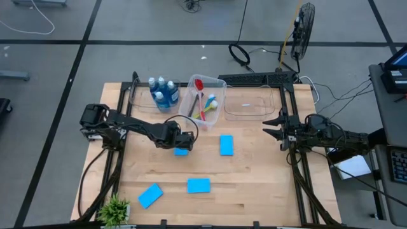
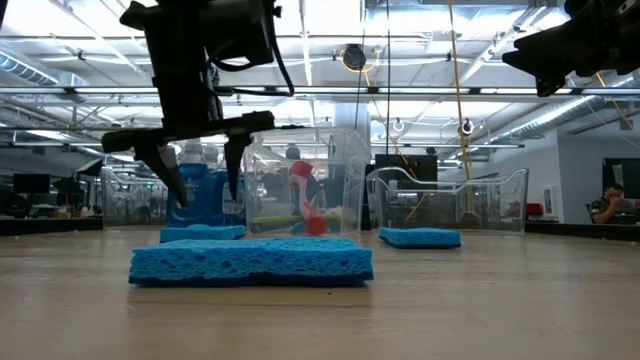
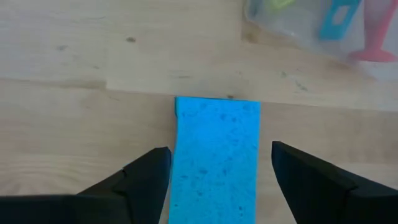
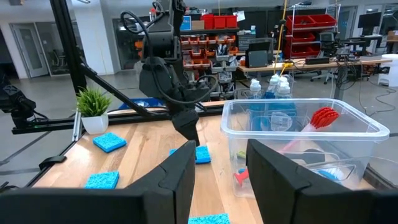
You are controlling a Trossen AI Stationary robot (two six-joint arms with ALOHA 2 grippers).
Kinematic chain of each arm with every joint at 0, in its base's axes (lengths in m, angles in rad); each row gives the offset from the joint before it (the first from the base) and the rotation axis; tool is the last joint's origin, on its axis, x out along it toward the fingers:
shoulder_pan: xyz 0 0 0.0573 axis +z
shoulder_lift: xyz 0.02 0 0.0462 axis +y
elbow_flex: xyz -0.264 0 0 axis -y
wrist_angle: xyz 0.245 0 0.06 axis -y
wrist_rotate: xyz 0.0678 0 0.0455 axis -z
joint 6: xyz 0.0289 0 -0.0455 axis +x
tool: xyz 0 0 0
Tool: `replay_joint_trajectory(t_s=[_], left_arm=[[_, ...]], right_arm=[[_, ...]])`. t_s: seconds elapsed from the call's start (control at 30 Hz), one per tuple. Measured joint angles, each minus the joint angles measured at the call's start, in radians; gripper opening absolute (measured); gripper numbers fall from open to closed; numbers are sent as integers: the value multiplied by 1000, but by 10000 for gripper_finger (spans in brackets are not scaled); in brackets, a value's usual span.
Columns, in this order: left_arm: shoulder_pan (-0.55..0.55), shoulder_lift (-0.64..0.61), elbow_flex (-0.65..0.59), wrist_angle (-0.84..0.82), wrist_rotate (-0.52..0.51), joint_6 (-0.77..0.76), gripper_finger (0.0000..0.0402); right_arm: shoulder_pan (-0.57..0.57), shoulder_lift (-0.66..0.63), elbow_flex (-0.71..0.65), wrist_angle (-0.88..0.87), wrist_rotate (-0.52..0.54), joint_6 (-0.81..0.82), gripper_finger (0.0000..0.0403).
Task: Pick & Place Kitchen Sink Supplies
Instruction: Put the blue sponge into the right transparent bin
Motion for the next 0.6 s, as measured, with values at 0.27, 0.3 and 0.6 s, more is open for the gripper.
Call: replay_joint_trajectory(t_s=[0.27, 0.3, 0.6], left_arm=[[-1, 6, 0, -7, 1, 22, 281], [0, 6, -4, -4, 2, 22, 279], [0, 6, -135, 166, 54, -18, 278]], right_arm=[[0, 0, 0, 0, 0, 0, 130], [0, 0, 0, 0, 0, 0, 130], [0, 0, 0, 0, 0, 0, 130]])
